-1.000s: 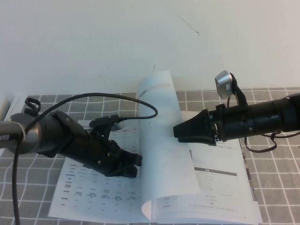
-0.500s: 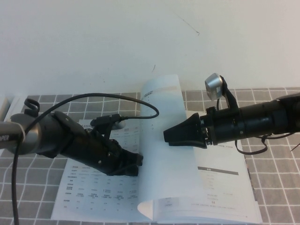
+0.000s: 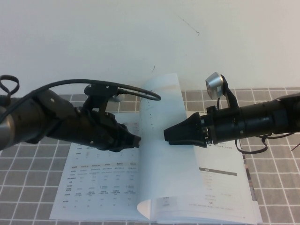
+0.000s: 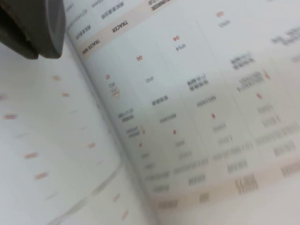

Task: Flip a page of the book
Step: Open the closed book

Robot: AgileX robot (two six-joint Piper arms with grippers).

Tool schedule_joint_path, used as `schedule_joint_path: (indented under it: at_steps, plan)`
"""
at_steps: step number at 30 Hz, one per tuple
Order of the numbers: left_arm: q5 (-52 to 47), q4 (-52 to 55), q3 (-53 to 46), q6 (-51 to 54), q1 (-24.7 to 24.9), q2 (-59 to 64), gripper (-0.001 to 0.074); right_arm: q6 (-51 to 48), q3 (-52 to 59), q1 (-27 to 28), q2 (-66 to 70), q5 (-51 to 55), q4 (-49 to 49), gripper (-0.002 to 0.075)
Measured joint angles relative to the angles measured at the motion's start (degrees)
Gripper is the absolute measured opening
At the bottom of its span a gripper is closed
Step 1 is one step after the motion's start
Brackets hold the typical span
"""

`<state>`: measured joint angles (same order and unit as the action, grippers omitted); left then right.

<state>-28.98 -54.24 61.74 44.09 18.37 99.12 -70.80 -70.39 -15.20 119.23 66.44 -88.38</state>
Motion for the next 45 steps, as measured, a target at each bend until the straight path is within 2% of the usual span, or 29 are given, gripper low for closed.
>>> schedule_joint_path:
  at_steps: [8,14,17,19,24,26,29,37,45]
  plan:
    - [0.2,13.1,-2.3,0.0,0.0,-12.8,-0.0004,0.0,0.0,0.0,0.0,0.0,0.0,0.0385]
    - [3.4,19.0,-13.3,1.9,0.0,-28.7,-0.0004,0.0,0.0,0.0,0.0,0.0,0.0,0.0385]
    - [4.2,17.5,-20.1,8.6,0.9,-35.7,-0.0004,0.1,0.0,0.0,0.0,0.0,0.1,0.0385]
    - [4.9,15.3,-24.0,15.6,3.3,-39.9,-0.0004,0.1,0.0,0.0,0.0,0.0,0.3,0.0385]
    - [9.1,15.0,-31.1,39.5,15.0,-45.2,-0.0004,0.5,0.0,0.0,0.0,0.0,0.9,0.0385]
    - [12.4,17.9,-33.4,46.1,19.1,-45.0,-0.0004,0.8,0.0,0.0,0.0,0.0,1.3,0.0385]
    - [18.0,20.6,-36.2,50.1,23.7,-43.3,-0.0004,1.0,0.0,0.0,0.0,0.0,1.5,0.0385]
    - [29.7,21.5,-36.7,51.5,33.0,-33.6,-0.0004,1.2,0.0,0.0,0.0,0.0,1.6,0.0385]
    - [46.2,17.0,-36.7,51.0,38.1,-18.8,-0.0004,1.2,0.0,0.0,0.0,0.0,1.6,0.0385]
